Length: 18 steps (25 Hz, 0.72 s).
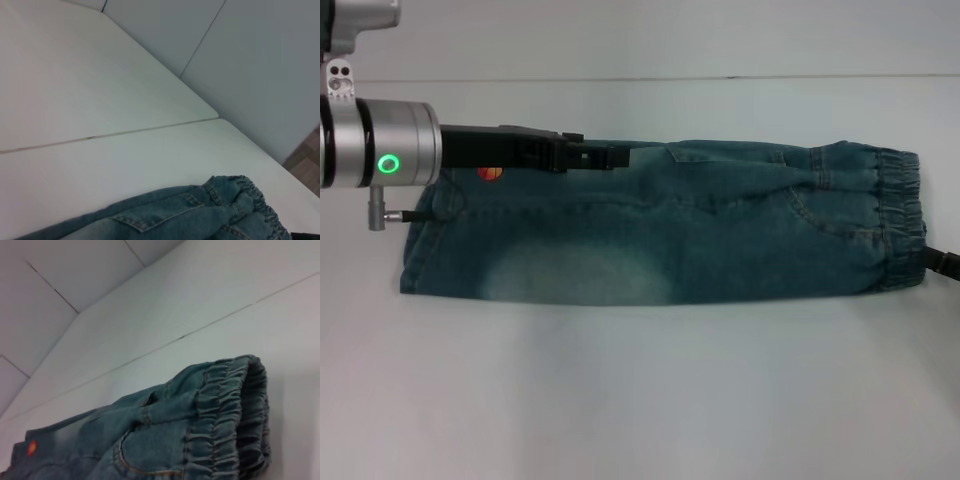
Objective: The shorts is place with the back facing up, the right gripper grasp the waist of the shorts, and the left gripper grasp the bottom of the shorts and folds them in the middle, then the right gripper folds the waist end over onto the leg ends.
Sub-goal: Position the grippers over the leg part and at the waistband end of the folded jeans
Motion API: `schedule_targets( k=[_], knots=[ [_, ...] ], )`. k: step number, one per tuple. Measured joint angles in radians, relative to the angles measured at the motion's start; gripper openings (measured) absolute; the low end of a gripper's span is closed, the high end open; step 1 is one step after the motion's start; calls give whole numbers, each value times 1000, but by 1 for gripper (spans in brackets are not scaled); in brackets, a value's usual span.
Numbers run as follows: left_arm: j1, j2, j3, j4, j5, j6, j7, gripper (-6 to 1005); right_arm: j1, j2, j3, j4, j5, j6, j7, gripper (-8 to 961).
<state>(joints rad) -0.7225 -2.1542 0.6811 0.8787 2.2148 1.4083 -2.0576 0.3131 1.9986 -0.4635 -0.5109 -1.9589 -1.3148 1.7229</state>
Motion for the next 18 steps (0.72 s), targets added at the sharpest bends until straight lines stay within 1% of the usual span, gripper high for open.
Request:
schedule_targets(
  k=[3, 7, 10, 18],
  knots=[
    [-5, -4, 2, 0, 0, -1, 1, 891, 24, -6, -1, 14, -20, 11, 5, 723],
    [-12, -4, 16, -1, 0, -1, -2, 891, 65, -7, -3, 22, -58, 19, 6, 719],
    [-16, -4, 19, -1, 0, -2, -3, 891, 79, -6, -5, 25, -73, 20, 6, 716],
    [-22, -4, 25, -1, 0, -13, -4, 891, 90, -6, -4, 25, -75, 31, 6, 709]
  ],
)
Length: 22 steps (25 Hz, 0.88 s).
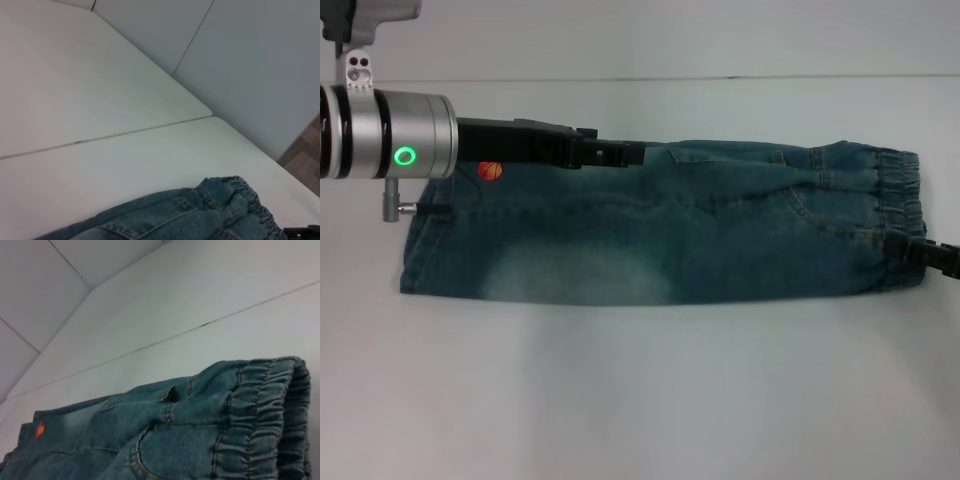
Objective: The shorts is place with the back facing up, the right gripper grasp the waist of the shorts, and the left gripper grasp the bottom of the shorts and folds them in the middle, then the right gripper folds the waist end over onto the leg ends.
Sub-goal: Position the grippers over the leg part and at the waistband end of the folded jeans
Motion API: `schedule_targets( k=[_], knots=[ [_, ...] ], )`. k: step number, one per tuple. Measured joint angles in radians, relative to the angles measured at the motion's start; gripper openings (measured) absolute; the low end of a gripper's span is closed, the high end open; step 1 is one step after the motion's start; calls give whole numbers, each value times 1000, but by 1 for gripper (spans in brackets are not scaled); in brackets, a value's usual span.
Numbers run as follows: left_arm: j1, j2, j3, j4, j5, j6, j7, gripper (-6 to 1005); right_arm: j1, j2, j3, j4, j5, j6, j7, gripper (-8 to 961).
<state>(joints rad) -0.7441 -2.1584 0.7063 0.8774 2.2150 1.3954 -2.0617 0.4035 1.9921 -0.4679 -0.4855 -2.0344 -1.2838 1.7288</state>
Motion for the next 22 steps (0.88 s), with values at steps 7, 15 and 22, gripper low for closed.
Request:
schedule_targets(
  k=[7, 15, 22],
  knots=[
    [-3, -1, 1, 0, 0, -4, -3, 890, 9, 0, 0, 0, 0, 24, 0, 642],
    [-6, -2, 1, 0, 0, -7, -5, 890, 18, 0, -1, -1, -1, 32, 0, 474],
    [-10, -3, 1, 0, 0, -9, -15, 890, 20, -1, -2, -1, -1, 50, 9, 359]
  ],
)
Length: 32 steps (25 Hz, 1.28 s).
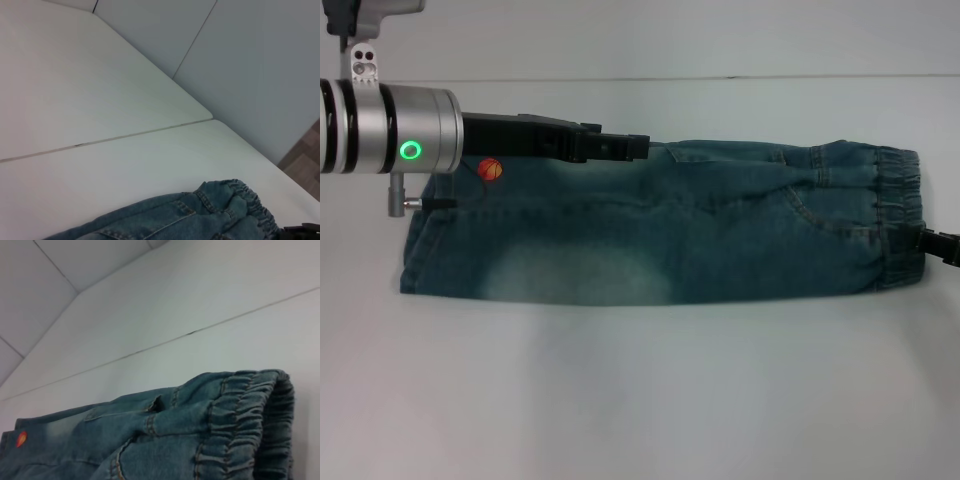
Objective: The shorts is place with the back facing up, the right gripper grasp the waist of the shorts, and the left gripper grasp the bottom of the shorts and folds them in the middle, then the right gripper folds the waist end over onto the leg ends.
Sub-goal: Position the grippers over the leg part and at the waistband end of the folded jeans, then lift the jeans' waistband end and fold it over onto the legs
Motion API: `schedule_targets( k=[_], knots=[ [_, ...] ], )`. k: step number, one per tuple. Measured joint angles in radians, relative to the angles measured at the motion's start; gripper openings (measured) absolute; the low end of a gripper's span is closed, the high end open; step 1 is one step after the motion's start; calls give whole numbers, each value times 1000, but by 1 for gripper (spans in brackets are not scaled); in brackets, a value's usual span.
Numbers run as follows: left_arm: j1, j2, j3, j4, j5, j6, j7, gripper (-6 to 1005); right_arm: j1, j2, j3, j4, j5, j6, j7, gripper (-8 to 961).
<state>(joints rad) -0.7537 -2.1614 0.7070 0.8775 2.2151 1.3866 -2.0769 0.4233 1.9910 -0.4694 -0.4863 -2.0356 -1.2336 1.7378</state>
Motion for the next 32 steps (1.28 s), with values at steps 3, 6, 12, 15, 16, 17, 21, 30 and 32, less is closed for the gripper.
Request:
schedule_targets(
  k=[3, 6, 12, 15, 16, 17, 21, 30, 32],
  knots=[
    [-1, 0, 0, 0, 0, 0, 0, 890, 0, 0, -2, 0, -1, 5, 1, 281],
    [-3, 0, 0, 0, 0, 0, 0, 890, 3, 0, -12, 0, -1, 6, 1, 164],
    [-4, 0, 0, 0, 0, 0, 0, 890, 9, 0, -19, -3, -2, 6, 5, 43],
    [-5, 0, 1, 0, 0, 2, -4, 891, 6, 3, -12, -14, 4, 4, 5, 43],
    [-5, 0, 4, 0, 0, 3, -7, 891, 4, 5, -8, -18, 7, 3, 4, 43],
    [-6, 0, 9, 0, 0, 3, -12, 891, 2, 7, -4, -23, 9, 3, 3, 43],
    [-6, -2, 48, -5, 0, -11, -38, 891, 0, 8, 2, -31, 11, -3, 3, 43],
    [-33, -8, 191, -118, -53, -153, -41, 891, 0, 12, 5, -82, 21, -51, 17, 43],
    [-34, -9, 239, -124, -77, -177, -41, 882, 1, 12, 6, -84, 21, -61, 18, 43]
  ],
)
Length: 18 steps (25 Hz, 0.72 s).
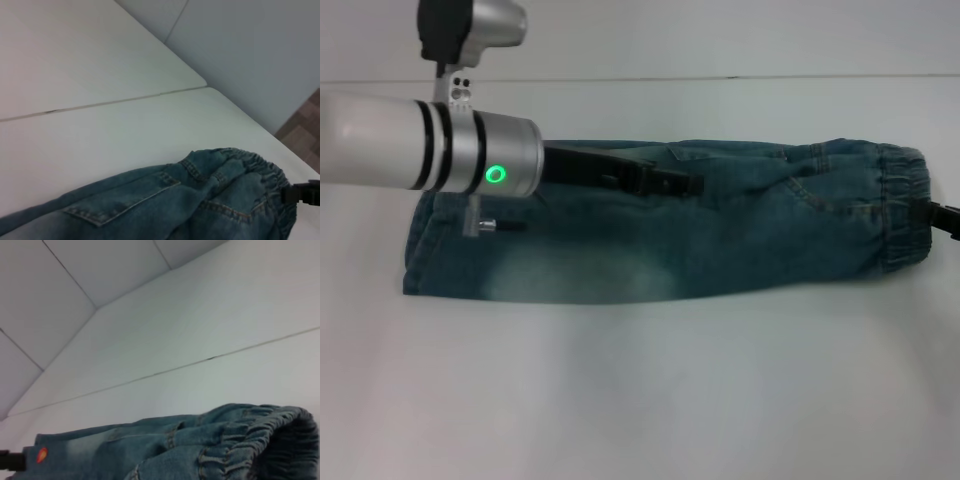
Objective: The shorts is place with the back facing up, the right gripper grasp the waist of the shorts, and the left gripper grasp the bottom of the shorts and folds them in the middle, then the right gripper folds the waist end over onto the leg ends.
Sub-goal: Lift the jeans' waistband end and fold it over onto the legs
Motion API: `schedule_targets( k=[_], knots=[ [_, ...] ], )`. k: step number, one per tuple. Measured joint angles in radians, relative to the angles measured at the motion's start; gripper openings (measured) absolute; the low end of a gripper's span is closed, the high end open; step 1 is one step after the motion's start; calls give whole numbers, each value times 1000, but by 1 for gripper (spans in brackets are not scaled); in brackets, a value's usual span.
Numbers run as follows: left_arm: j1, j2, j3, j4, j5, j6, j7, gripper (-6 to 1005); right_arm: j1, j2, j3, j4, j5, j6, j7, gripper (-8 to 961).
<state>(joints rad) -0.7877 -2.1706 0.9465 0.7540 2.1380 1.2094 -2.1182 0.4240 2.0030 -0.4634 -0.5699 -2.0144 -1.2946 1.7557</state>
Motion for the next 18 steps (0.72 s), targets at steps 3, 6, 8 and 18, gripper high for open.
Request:
schedule_targets(
  k=[3, 6, 8, 18],
  knots=[
    [0, -1, 32, -3, -23, -23, -7, 868, 1, 0, 0, -11, 0, -13, 6, 43],
    [2, -2, 36, -6, -55, -48, -17, 855, 0, 3, 0, -29, 1, -22, 15, 43],
    [8, -3, 37, -12, -92, -83, -23, 846, -1, 5, 0, -40, 1, -26, 22, 44],
    [-1, -1, 210, -62, -114, -296, -74, 498, 5, 8, -2, -74, 0, -46, 35, 44]
  ],
)
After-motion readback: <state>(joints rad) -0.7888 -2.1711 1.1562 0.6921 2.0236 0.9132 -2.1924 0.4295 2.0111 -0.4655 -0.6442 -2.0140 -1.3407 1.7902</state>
